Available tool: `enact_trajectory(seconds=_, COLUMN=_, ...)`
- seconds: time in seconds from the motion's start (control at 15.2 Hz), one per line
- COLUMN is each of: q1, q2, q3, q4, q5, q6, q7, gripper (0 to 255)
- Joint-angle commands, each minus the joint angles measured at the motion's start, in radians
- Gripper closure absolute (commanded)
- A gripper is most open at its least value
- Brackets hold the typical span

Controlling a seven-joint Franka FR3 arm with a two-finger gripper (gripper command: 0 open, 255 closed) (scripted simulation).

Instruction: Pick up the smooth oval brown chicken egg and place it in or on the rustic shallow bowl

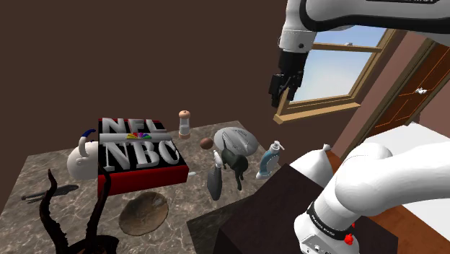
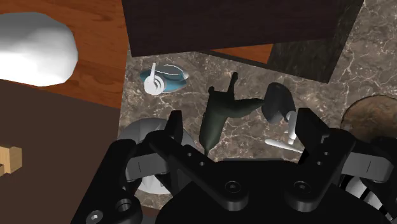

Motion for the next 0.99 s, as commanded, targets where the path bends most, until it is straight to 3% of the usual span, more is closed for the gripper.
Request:
enact_trajectory(seconds=0.0, q1=0.000, q2=0.000, q3=0.000, q4=0.000, q5=0.000, q6=0.000, q7=0.000, gripper=0)
enact_trajectory(seconds=0.46, q1=0.023, q2=0.162, q3=-0.045, q4=-0.073, q5=-0.087, q6=0.246, q7=-0.157, gripper=0)
enact_trajectory(seconds=0.92, q1=0.040, q2=0.383, q3=-0.079, q4=-0.079, q5=-0.162, q6=0.491, q7=-0.290, gripper=0)
